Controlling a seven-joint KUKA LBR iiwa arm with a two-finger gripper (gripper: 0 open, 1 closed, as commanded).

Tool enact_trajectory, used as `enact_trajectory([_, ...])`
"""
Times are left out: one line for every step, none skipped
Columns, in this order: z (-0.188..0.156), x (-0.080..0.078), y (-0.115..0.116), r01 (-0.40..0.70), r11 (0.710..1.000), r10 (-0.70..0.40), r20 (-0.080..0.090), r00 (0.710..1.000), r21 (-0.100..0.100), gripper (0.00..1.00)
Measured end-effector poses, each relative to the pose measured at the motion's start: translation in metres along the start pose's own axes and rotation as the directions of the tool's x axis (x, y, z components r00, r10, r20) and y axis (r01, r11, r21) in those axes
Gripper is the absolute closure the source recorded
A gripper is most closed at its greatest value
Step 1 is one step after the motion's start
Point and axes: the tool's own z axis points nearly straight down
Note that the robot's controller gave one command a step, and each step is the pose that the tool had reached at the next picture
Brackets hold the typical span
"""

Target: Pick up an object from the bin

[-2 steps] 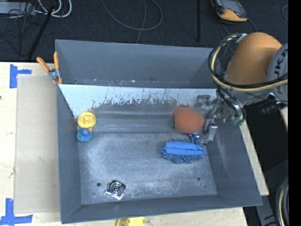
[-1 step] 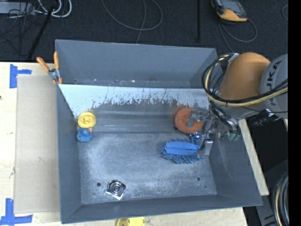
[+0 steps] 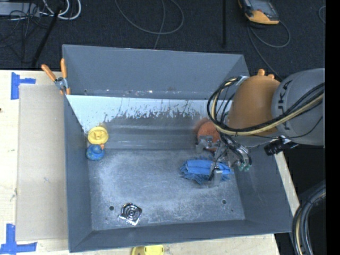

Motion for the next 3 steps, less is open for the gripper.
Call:
enact_trajectory([0.026, -0.005, 0.016, 0.011, 1.0, -0.011, -0.002, 1.0, -0.001, 1.0])
enact_trajectory([0.026, -0.005, 0.015, 0.011, 1.0, -0.011, -0.002, 1.0, -0.001, 1.0])
enact_trajectory([-0.109, 0.001, 0.017, 0.032, 1.0, -0.032, 0.0, 1.0, 0.0, 1.0])
